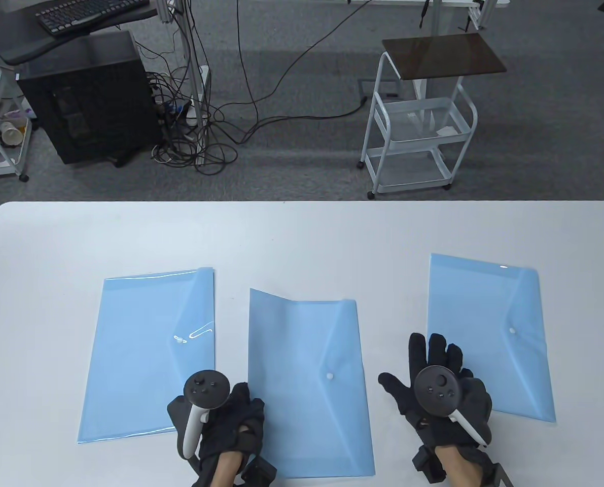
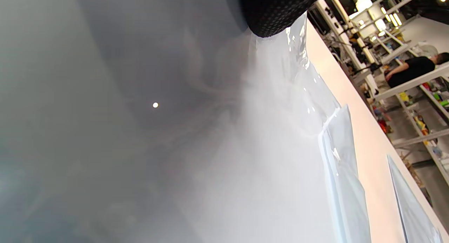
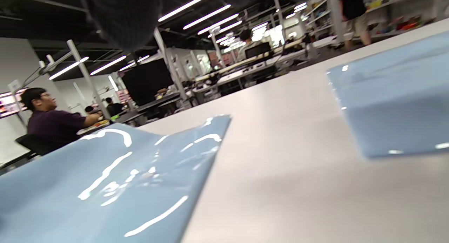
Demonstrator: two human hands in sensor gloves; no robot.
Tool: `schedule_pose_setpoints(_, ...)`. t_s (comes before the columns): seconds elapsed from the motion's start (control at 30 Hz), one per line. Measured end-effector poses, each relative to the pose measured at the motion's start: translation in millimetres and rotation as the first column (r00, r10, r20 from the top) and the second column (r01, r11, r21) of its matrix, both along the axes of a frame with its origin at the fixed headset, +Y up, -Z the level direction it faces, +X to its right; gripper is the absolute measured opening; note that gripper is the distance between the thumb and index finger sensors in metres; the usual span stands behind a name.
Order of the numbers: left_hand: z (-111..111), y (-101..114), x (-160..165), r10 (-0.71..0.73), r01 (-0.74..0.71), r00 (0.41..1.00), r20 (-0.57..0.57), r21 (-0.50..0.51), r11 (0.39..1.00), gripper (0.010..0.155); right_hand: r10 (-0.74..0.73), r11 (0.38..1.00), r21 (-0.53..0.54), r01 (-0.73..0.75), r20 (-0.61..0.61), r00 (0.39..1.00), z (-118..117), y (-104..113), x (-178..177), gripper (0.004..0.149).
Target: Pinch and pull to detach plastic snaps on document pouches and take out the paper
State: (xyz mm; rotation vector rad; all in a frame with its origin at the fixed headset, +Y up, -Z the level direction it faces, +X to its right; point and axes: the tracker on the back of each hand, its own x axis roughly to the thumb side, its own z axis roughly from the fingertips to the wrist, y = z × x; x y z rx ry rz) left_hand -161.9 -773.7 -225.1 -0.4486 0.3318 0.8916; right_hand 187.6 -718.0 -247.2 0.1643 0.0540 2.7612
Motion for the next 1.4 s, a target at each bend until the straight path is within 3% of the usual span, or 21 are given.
schedule_pose_setpoints(0.37,0,0,0,0.002,-0.002,1.000,0.000,-0.006,1.000,0.051,0.113,0.977,-0.164,-0.138,-0.155,0.981,-16,5,-70,0.097)
schedule_pose_setpoints(0.9,-1,0,1,0.001,-0.001,1.000,0.014,-0.004,1.000,0.052,0.314,0.871,-0.312,-0.379,-0.241,0.918,-42,-45,-131,0.100)
schedule_pose_setpoints(1.17,-1,1,4,-0.039,0.039,0.999,0.025,0.007,0.999,0.052,0.392,0.824,-0.320,-0.468,-0.276,0.878,-42,-52,-144,0.095)
schedule_pose_setpoints(1.3,-1,2,5,-0.050,0.050,0.998,0.029,0.011,0.999,0.052,0.460,0.817,-0.259,-0.514,-0.245,0.854,-42,-56,-152,0.088)
schedule_pose_setpoints(1.4,-1,2,5,-0.046,0.046,0.998,0.032,0.009,0.999,0.052,0.556,0.786,-0.167,-0.595,-0.228,0.799,-38,-63,-162,0.081)
